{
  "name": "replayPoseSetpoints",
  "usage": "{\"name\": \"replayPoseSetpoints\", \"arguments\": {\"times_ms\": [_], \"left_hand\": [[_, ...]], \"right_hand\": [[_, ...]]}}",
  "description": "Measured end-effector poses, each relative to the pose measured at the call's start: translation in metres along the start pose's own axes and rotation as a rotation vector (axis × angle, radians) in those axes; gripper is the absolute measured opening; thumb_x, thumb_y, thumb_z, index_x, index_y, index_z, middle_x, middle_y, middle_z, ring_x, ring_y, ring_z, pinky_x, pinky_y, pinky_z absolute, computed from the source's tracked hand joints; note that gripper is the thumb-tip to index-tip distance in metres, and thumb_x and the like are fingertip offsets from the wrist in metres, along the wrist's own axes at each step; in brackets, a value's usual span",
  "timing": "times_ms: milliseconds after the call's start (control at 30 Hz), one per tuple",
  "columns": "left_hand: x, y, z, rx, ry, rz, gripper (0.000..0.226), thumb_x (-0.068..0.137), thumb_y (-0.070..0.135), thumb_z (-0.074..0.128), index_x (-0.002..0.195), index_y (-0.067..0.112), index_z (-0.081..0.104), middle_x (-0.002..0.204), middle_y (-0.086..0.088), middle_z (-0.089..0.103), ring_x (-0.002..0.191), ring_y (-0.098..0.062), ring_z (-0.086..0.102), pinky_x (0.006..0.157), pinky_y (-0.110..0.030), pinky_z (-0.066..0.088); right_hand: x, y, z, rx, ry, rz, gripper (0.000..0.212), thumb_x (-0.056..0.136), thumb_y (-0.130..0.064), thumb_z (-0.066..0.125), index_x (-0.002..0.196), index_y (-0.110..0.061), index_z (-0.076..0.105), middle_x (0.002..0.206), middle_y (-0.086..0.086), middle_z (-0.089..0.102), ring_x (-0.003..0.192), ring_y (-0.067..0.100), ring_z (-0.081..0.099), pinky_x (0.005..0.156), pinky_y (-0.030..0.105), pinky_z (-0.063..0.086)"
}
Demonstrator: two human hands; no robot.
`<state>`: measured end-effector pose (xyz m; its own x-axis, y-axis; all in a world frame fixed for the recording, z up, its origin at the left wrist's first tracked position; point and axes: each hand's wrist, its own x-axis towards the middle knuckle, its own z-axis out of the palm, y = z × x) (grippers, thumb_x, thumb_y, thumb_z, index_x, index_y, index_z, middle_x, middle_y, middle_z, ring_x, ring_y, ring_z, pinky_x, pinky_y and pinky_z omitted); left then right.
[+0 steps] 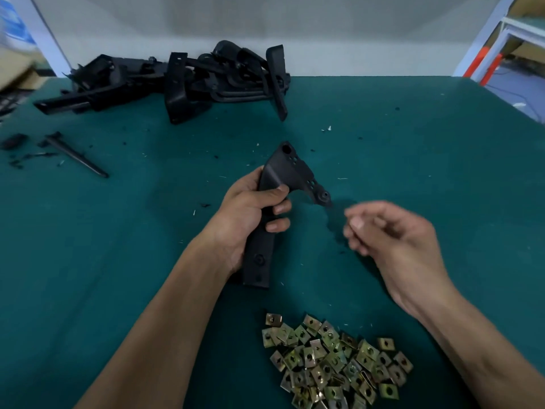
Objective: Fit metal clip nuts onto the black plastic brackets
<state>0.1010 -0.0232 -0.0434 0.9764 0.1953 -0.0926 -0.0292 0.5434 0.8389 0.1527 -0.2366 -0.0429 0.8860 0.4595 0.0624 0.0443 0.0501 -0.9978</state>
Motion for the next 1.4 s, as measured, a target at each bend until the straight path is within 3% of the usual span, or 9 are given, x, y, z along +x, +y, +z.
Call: {"name": "replayPoseSetpoints", "arguments": {"times_ms": [133,267,367,533,733,833,967,1233,1400], "left_hand": [[0.000,0.004,-0.003,0.013,0.048,0.031,0.025,0.095,-0.012,0.045,0.086,0.012,0.049,0.073,0.003,0.045,0.057,-0.010,0.038,0.042,-0.020,0.030],[0.001,0.004,-0.006,0.009,0.068,0.080,0.018,0.098,-0.002,0.054,0.089,0.012,0.049,0.075,0.003,0.044,0.056,-0.008,0.037,0.041,-0.018,0.030],[0.002,0.003,-0.006,0.034,0.062,0.107,0.018,0.096,0.010,0.063,0.089,0.013,0.047,0.073,0.006,0.042,0.055,-0.008,0.036,0.041,-0.018,0.032],[0.003,0.005,-0.009,0.114,0.088,0.133,0.025,0.091,0.017,0.067,0.102,0.013,0.046,0.071,0.005,0.039,0.052,-0.007,0.034,0.040,-0.018,0.030],[0.003,0.003,-0.007,0.180,0.079,0.145,0.019,0.089,0.016,0.065,0.099,0.010,0.050,0.073,0.003,0.040,0.052,-0.007,0.032,0.039,-0.018,0.030],[0.002,0.001,-0.007,0.202,0.087,0.169,0.015,0.092,0.015,0.064,0.092,0.012,0.050,0.075,0.003,0.039,0.053,-0.008,0.033,0.040,-0.018,0.031],[0.003,-0.002,-0.007,0.253,0.124,0.205,0.012,0.096,0.013,0.062,0.090,0.015,0.052,0.074,0.006,0.044,0.054,-0.008,0.034,0.040,-0.019,0.031],[0.003,-0.003,-0.008,0.238,0.122,0.225,0.019,0.094,0.016,0.066,0.104,0.011,0.052,0.074,0.005,0.044,0.054,-0.009,0.035,0.040,-0.019,0.032],[0.004,-0.003,-0.008,0.243,0.149,0.228,0.016,0.095,0.015,0.065,0.100,0.010,0.051,0.072,0.005,0.043,0.054,-0.008,0.036,0.040,-0.019,0.032]], "right_hand": [[0.053,0.001,0.035,0.262,0.032,0.078,0.017,0.093,0.007,0.062,0.106,-0.003,0.065,0.073,0.003,0.071,0.065,0.013,0.064,0.068,0.026,0.052],[0.071,-0.001,0.055,0.471,-0.030,0.110,0.011,0.077,0.002,0.068,0.086,-0.005,0.067,0.071,0.003,0.072,0.061,0.012,0.066,0.058,0.022,0.054],[0.076,0.001,0.049,0.541,-0.099,0.134,0.011,0.073,-0.001,0.069,0.076,-0.009,0.075,0.074,0.006,0.072,0.064,0.014,0.067,0.062,0.023,0.056],[0.081,0.006,0.048,0.520,-0.181,0.164,0.013,0.077,-0.004,0.070,0.087,-0.005,0.078,0.082,0.012,0.074,0.073,0.020,0.071,0.067,0.028,0.059],[0.082,0.007,0.049,0.474,-0.166,0.179,0.020,0.074,-0.006,0.073,0.092,0.001,0.077,0.096,0.022,0.076,0.084,0.025,0.074,0.074,0.028,0.062],[0.081,0.005,0.051,0.493,-0.117,0.205,0.028,0.071,-0.006,0.074,0.098,0.000,0.074,0.088,0.017,0.075,0.078,0.022,0.073,0.070,0.026,0.060],[0.077,0.004,0.052,0.535,-0.073,0.227,0.011,0.071,-0.006,0.076,0.080,-0.002,0.071,0.079,0.013,0.073,0.070,0.019,0.071,0.065,0.026,0.058],[0.068,0.004,0.058,0.652,-0.035,0.312,0.026,0.071,-0.005,0.075,0.097,-0.001,0.073,0.088,0.013,0.074,0.077,0.018,0.070,0.075,0.023,0.059],[0.065,0.004,0.056,0.620,-0.080,0.301,0.016,0.075,-0.013,0.076,0.090,-0.010,0.070,0.093,0.011,0.069,0.087,0.019,0.065,0.076,0.025,0.057]]}}
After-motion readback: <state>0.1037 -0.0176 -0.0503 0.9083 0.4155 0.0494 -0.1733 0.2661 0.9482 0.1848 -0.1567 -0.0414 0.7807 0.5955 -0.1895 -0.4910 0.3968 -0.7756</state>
